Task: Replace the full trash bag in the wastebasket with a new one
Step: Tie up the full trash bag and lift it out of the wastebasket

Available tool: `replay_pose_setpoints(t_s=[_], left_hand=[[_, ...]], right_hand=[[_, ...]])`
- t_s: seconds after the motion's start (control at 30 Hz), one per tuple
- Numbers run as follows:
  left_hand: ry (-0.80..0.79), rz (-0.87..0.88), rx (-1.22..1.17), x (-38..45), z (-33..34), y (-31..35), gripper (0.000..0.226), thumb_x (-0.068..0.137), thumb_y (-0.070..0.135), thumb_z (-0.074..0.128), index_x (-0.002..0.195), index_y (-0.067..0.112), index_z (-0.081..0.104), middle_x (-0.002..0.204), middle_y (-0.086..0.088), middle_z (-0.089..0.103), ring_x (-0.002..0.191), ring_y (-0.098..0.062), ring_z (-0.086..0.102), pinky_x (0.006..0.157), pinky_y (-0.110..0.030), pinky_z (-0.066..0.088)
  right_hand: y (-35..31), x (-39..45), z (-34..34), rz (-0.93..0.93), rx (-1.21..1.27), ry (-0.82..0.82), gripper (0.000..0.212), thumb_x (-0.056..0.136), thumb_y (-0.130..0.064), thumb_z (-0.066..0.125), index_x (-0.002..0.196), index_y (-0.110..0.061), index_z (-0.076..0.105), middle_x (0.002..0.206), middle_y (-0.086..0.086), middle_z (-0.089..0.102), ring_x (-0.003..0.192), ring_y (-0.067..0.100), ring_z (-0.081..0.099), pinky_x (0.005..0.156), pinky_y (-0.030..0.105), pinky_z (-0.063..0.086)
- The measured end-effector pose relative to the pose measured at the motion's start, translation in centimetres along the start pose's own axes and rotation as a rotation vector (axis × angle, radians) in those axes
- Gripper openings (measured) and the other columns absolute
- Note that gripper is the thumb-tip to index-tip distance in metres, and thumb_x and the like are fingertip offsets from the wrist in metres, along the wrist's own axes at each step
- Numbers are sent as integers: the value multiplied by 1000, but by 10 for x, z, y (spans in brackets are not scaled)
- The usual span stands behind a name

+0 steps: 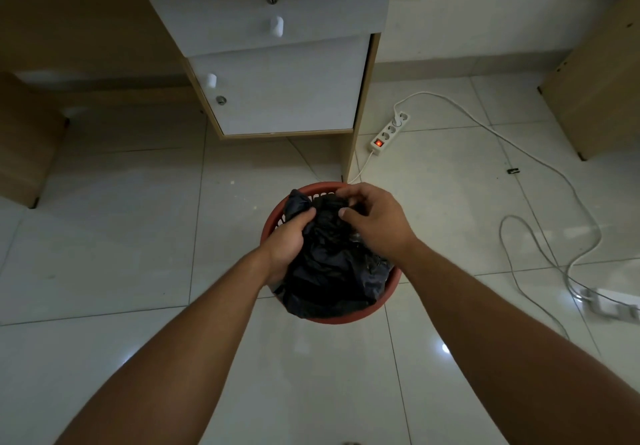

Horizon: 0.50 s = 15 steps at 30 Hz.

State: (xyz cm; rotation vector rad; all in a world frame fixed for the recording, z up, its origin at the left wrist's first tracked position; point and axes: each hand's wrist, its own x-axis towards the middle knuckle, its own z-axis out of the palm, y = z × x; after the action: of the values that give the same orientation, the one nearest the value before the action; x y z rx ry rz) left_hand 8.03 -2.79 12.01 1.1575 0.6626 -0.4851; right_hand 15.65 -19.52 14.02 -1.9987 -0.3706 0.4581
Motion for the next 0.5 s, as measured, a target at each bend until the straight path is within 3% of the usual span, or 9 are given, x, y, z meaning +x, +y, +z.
replay_pose_setpoints(t_s=[0.1,0.17,0.27,0.4,0.5], left_hand=[[39,-1,84,-5,-1,13,53,99,55,41,122,17,70,117,-11,73,110,-27,69,97,-39,49],[57,43,158,-9,-2,24,52,99,56,43,120,17,70,113,-9,75,107,-26,70,94,-38,51],[90,130,271,-15,2,38,42,97,60,45,104,28,72,100,0,77,102,-22,71,92,-36,52],[79,333,406,-19,9,40,35,94,59,41,89,45,72,86,10,75,92,-10,70,79,-27,52],[72,537,416,-25,7,38,39,98,52,35,81,49,71,81,17,72,83,-1,68,74,-16,52]], right_hand=[[-12,-9,-3,-86,-117,75,41,89,-20,75,126,-32,62,114,-13,57,100,0,58,93,18,50],[-20,-15,-8,-77,-187,8,44,87,-27,78,129,-30,64,109,-20,57,97,-2,57,91,17,49],[-40,-20,-16,2,-189,-37,34,81,-31,83,112,-32,69,101,-17,65,91,2,63,77,15,51],[-67,-31,-7,-43,-6,31,26,80,-25,84,79,-36,60,85,-14,68,77,0,66,65,14,52],[-66,-47,9,-121,84,29,26,82,-21,80,81,-32,57,97,-7,63,91,10,66,78,25,58]])
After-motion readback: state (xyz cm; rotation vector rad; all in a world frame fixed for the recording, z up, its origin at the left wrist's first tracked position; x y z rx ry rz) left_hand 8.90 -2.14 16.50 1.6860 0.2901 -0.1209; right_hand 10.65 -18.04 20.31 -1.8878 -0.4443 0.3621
